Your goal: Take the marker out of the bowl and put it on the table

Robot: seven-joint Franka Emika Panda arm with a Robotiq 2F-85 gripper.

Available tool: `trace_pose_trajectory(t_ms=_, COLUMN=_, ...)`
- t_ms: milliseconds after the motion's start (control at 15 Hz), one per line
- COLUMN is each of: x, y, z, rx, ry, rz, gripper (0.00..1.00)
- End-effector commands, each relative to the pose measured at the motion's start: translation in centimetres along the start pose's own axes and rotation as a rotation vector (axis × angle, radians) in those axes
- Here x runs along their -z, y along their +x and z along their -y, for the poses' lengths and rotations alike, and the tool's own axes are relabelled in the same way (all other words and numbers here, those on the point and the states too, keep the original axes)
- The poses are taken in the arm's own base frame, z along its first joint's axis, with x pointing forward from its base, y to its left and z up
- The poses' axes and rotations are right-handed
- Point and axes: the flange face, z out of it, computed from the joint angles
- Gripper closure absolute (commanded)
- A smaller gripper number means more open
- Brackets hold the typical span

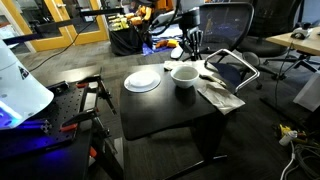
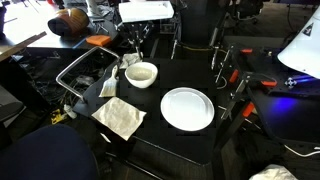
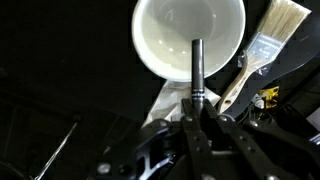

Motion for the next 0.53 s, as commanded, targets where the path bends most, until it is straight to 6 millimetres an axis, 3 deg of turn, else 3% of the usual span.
trace_pose_trajectory(t_ms=0, x=2.1, y=-0.1, z=-4.1, rx=-0.054, ry=0.035, rz=0.014, gripper=0.97)
trace_pose_trajectory(t_ms=467, x=0.6, y=-0.5, z=-8.9, rx=-0.024, ry=-0.019, rz=0.128, gripper=0.97)
